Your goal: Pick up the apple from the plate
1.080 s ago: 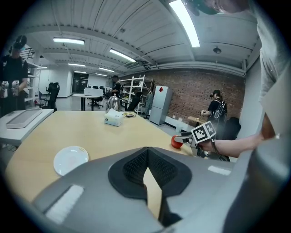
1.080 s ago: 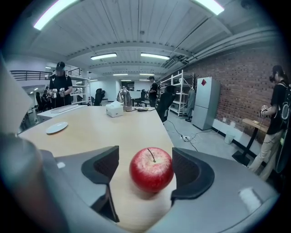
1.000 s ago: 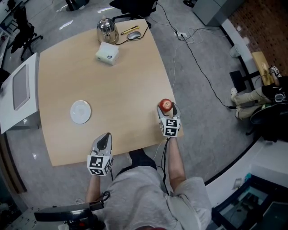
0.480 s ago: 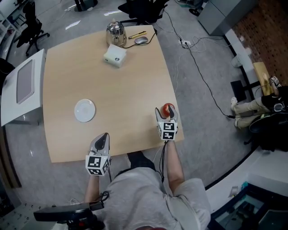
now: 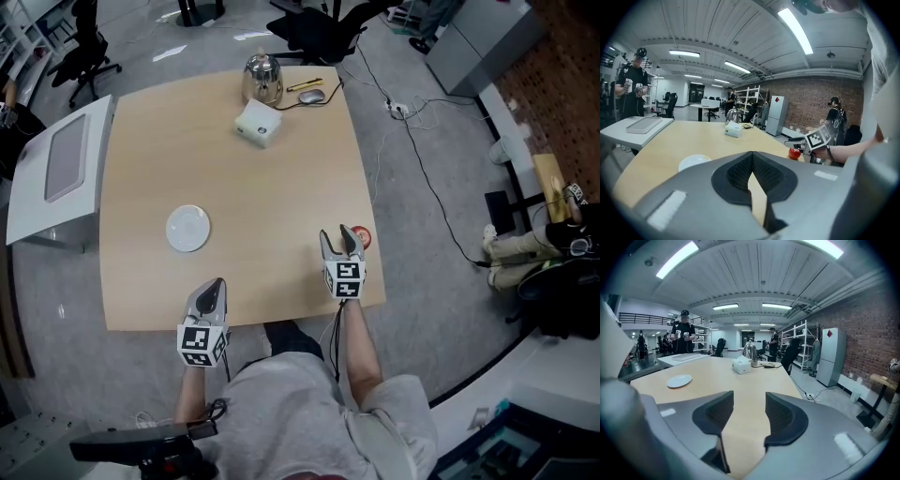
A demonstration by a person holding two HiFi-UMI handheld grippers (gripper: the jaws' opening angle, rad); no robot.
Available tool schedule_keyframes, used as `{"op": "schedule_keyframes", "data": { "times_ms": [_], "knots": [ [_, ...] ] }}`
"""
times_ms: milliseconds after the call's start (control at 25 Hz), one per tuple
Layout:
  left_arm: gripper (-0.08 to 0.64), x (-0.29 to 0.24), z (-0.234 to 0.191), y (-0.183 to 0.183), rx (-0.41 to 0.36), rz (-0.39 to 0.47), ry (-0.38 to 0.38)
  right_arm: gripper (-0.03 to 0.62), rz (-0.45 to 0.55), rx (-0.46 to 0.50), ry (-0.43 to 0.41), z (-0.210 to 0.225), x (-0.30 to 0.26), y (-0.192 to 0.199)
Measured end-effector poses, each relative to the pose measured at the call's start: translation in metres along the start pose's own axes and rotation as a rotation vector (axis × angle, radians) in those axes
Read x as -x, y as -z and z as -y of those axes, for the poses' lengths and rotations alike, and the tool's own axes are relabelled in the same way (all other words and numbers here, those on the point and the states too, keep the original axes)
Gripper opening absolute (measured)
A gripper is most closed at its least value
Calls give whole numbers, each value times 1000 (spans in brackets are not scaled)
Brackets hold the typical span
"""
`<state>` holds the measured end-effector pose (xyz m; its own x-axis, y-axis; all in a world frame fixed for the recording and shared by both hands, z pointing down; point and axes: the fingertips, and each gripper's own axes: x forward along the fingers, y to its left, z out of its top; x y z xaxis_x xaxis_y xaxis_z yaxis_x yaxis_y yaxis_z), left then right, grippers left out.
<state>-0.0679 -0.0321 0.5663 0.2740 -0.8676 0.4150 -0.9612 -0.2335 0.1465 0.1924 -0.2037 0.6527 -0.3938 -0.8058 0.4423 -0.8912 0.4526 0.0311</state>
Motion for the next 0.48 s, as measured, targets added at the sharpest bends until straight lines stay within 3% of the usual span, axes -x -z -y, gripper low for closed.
{"op": "schedule_keyframes", "data": {
  "times_ms": [480],
  "knots": [
    [20, 24, -20, -4, 27, 47, -85, 161, 61, 45, -104, -49, -2, -36]
  ]
}}
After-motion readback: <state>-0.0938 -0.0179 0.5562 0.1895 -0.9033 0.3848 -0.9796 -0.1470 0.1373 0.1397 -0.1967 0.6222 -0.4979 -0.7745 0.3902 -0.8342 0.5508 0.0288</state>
